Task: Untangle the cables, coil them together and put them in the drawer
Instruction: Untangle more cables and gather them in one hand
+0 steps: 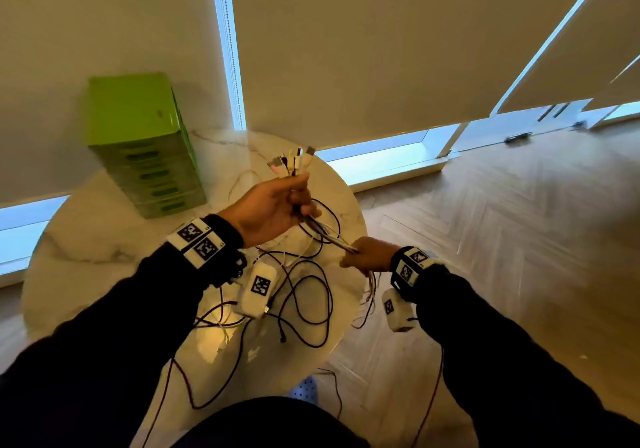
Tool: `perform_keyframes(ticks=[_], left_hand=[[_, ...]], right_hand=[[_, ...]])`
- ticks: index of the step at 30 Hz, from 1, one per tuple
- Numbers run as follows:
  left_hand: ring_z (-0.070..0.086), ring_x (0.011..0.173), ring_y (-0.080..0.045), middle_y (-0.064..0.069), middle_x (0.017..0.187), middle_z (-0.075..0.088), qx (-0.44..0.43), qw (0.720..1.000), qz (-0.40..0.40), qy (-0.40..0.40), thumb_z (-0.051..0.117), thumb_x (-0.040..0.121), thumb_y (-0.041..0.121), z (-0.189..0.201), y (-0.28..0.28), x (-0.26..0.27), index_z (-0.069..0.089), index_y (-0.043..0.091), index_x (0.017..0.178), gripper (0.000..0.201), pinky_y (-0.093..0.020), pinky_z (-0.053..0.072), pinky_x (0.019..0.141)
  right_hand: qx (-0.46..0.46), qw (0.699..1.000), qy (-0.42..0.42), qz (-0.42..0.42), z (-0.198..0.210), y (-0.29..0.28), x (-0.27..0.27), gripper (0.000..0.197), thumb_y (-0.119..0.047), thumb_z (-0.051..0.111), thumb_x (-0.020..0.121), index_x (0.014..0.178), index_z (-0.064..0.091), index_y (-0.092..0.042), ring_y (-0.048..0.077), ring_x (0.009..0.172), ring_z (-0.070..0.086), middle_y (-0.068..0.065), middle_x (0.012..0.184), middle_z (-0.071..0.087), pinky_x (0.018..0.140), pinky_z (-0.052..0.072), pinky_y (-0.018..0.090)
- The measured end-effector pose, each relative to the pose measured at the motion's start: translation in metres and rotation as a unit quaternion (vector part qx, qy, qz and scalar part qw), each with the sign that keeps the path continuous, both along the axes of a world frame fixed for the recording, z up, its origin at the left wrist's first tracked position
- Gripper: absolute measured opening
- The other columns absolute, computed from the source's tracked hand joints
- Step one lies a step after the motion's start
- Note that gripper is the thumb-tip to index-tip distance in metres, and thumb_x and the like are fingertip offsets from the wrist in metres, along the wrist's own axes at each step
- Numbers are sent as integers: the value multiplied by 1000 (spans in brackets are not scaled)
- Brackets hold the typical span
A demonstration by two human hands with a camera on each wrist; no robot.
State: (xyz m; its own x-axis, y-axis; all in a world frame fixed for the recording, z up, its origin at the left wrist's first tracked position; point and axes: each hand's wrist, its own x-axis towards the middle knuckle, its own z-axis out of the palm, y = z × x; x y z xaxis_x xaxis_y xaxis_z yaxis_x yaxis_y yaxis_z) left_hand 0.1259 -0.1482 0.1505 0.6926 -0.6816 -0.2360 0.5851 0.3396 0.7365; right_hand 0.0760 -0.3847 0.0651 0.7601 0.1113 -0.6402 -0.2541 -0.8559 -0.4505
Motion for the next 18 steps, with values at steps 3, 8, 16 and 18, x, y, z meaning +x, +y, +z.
perform_keyframes(ticks=[3, 8, 16, 18], left_hand=[[47, 65, -16, 2, 65, 40, -20, 995, 86, -35, 57, 87, 13, 9, 9, 14, 45, 19, 79, 16, -38, 49, 94], [47, 58, -7, 6, 66, 44, -15, 952, 288, -102, 52, 90, -5, 21, 25, 51, 40, 24, 82, 32, -30, 52, 76], [35, 51, -8, 7, 64, 43, -22, 920, 387, -61, 58, 92, 4, 19, 72, 82, 40, 22, 80, 28, -23, 30, 50], [26, 50, -8, 9, 61, 35, -2, 946, 322, -45, 54, 98, 15, 15, 87, 76, 39, 24, 74, 29, -22, 23, 47]], right_hand=[[-64, 966, -241, -65, -7, -3, 1, 32, -35, 56, 98, 69, 48, -24, 22, 66, 53, -2, 65, 53, 63, 38, 30], [69, 954, -290, 25, 1, 55, -14, 24, -26, 63, 94, 107, 47, -15, 11, 59, 50, -6, 72, 53, 58, 45, 31], [357, 931, 21, -75, -20, 107, -35, 24, -26, 65, 94, 88, 51, -7, 14, 53, 43, 0, 63, 42, 60, 44, 34], [223, 974, 25, -1, -26, 90, -23, 31, -33, 67, 93, 81, 48, -12, 19, 58, 45, 4, 65, 40, 57, 44, 31]])
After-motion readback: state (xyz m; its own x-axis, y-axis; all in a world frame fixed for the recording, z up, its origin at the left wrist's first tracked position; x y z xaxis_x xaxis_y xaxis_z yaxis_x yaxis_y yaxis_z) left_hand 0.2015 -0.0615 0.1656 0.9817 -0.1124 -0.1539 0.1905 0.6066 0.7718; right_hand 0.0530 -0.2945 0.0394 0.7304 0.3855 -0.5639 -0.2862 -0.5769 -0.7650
